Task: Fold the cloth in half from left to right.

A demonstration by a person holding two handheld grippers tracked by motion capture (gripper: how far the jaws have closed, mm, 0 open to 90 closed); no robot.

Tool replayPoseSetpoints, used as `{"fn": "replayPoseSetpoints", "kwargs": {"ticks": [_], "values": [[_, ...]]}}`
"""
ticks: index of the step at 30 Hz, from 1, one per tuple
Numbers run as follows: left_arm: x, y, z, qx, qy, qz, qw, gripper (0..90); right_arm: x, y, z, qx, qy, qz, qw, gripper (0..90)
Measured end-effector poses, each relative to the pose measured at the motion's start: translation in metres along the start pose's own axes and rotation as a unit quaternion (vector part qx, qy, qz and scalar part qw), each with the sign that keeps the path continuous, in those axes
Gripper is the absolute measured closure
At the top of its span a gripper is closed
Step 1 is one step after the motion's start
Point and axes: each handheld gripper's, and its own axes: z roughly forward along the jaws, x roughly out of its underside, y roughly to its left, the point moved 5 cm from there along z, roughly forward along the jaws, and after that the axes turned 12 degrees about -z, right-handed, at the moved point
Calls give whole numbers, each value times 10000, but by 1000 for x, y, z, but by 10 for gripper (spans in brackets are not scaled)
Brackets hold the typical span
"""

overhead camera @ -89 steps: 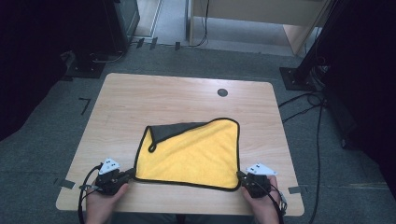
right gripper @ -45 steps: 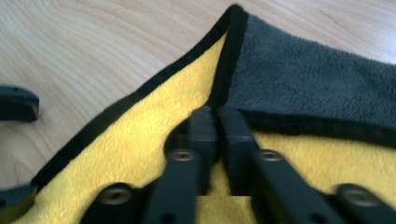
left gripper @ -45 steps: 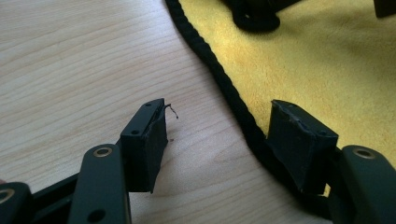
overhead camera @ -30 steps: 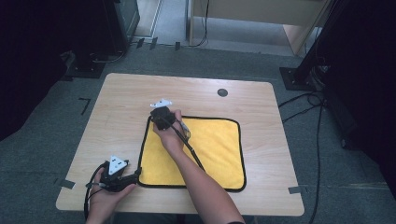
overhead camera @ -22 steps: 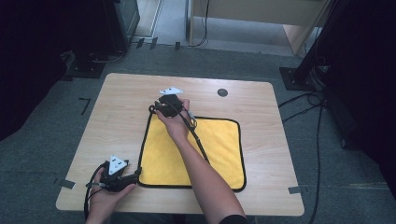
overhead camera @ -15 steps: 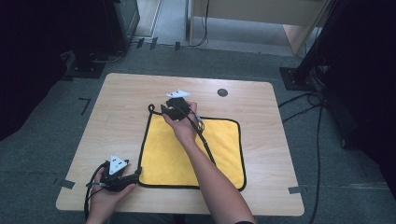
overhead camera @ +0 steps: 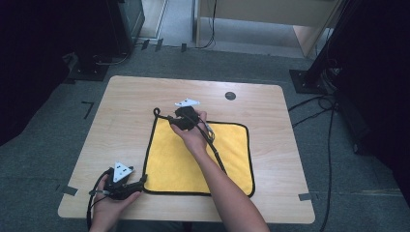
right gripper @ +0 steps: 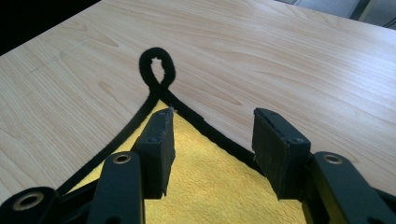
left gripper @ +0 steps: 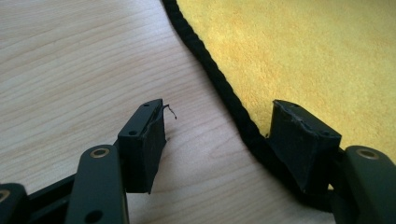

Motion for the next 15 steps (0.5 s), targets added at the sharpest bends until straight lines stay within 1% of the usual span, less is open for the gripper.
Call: {"fn": "replayPoseSetpoints", "kwargs": {"ticks": [1,3,4,6,7,8,9,11,13,15], "values": [[0,0,-1,-8,21,25,10000,361,-3,3,4,-55,7,-32,10000,499],[0,0,0,-14,24,1,10000,361,-3,3,5,-50,20,-33,10000,499],[0,0,0,-16,25,-4,10000,360,-6,4,10,-61,54,-49,10000,501],[0,0,-1,-25,28,-17,10000,361,-8,5,12,-69,48,-35,10000,502],[0,0,-2,-29,14,-39,10000,379,-14,8,16,-180,-37,6,9998,506],[0,0,-3,-28,19,-40,10000,379,-14,8,16,-180,-37,6,9998,506],[-1,0,-5,-10,-40,-84,10000,420,-19,11,19,-254,-48,21,9997,508],[-1,-1,-9,25,-102,-157,9998,426,-21,12,21,-261,-35,7,9997,509],[0,0,-10,46,-50,-125,9999,432,-26,17,30,-281,52,-49,9996,511],[1,1,-10,46,-22,-152,9999,431,-27,19,32,-263,79,-66,9996,512]]}}
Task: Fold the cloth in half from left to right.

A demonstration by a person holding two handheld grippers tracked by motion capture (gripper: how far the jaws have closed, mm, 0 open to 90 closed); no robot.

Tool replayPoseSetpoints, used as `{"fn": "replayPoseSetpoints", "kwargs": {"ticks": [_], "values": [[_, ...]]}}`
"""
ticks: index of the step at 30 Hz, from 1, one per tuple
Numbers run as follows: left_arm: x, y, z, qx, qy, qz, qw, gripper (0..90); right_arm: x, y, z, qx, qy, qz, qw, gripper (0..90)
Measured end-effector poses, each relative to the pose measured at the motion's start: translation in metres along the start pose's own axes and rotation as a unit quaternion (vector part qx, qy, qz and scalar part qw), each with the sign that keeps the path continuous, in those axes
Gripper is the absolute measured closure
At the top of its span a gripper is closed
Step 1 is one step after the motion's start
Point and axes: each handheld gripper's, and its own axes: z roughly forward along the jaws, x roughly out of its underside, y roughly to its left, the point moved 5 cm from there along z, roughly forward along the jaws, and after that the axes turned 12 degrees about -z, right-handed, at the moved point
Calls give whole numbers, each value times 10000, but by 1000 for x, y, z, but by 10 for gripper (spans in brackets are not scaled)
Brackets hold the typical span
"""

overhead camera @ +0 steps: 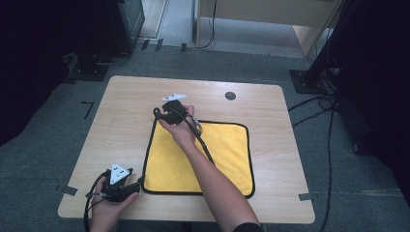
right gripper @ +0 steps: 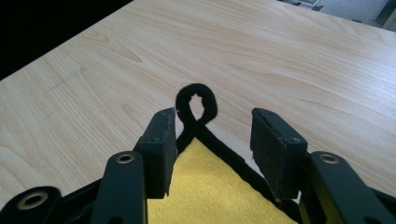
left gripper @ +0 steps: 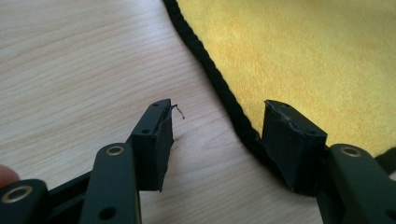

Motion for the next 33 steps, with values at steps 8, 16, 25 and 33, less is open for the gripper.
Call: {"fn": "replayPoseSetpoints", "kwargs": {"ticks": [8,16,25,33], "values": [[1,-2,-2,60,63,54,9999,447,0,8,25,145,295,-199,9993,514],[6,-10,0,151,299,274,9991,494,15,11,47,110,673,-156,9976,544],[7,-16,0,282,335,500,9978,565,15,16,49,232,705,-368,9966,802],[7,-21,0,316,348,751,9961,877,11,18,53,423,805,-784,9928,870]]}}
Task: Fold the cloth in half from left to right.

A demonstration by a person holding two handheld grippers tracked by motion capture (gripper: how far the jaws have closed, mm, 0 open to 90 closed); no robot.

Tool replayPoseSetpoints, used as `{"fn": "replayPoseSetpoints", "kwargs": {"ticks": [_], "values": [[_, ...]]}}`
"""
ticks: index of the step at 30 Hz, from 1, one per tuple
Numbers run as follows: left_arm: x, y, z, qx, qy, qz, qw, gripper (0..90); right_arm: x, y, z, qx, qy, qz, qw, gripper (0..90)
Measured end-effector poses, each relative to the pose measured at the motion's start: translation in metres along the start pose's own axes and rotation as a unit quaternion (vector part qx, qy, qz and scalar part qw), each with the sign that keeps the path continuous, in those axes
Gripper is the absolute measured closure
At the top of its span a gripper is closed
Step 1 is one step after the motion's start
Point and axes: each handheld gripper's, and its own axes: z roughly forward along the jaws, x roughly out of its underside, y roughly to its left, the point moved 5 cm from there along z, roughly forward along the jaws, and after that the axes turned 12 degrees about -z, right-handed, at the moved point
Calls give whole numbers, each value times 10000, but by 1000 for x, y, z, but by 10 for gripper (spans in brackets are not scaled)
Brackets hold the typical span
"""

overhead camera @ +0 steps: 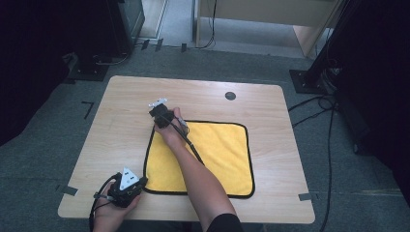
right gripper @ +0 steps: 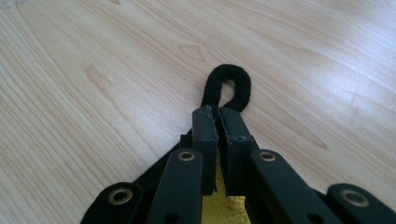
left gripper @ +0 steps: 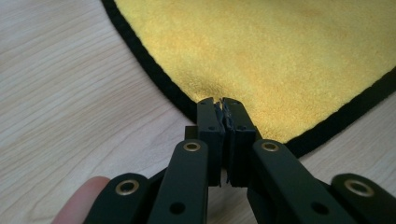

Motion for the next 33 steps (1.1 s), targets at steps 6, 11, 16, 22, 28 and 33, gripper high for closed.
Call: {"fn": "replayPoseSetpoints", "kwargs": {"ticks": [6,11,16,22,28,33], "values": [[-1,20,-8,-369,-67,-258,9990,878,-23,3,0,-56,-137,-77,9999,871],[-5,43,-24,-634,-466,-655,9947,879,-48,-2,-2,-98,-345,-95,9993,870],[-12,39,-38,-320,-891,-865,9917,883,-64,-1,-6,-180,-543,-106,9983,869],[-19,21,-41,-47,-1111,-736,9911,885,-53,-10,-20,-92,-568,-234,9981,869],[-30,-9,-33,489,-1221,-853,9876,886,-31,-39,-55,-15,-719,-59,9974,869],[-38,-49,-17,701,-1099,-528,9901,886,3,-68,-77,-68,-754,361,9965,868]]}}
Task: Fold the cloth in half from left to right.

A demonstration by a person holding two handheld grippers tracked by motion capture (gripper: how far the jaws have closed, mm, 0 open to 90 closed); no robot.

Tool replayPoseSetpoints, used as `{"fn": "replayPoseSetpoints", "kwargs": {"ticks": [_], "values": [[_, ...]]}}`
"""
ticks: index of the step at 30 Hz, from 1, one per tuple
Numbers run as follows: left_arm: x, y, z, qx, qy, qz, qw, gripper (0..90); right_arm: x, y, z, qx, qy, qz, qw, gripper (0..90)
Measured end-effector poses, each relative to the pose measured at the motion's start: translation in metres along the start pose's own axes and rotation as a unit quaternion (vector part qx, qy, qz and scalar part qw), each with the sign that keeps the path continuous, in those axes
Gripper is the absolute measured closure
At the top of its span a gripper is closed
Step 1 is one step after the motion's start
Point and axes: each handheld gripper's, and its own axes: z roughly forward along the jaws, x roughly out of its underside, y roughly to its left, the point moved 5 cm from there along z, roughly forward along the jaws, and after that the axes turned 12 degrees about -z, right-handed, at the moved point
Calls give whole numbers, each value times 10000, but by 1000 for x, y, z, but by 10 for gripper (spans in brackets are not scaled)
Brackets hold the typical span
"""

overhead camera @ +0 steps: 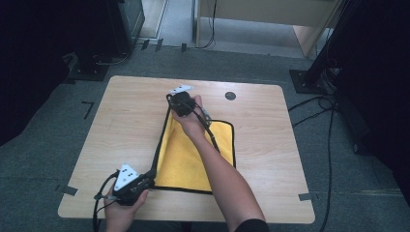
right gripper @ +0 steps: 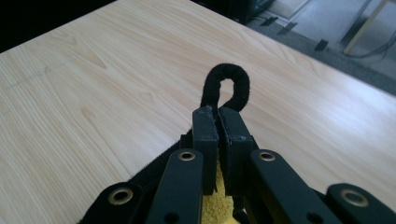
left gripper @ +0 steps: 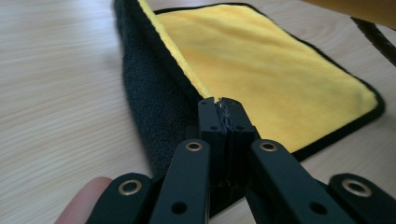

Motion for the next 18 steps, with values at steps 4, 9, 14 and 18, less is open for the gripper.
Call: {"fn": "replayPoseSetpoints", "kwargs": {"ticks": [4,9,14,18], "values": [[1,-32,18,194,132,208,9995,885,28,-21,-14,-166,-16,339,9993,868],[2,-68,41,417,314,417,9978,885,51,-42,-33,-130,-97,433,9989,867],[3,-102,62,522,467,773,9945,885,73,-60,-53,65,-9,438,9990,866],[3,-121,80,617,564,905,9924,885,93,-80,-66,194,60,537,9983,866]]}}
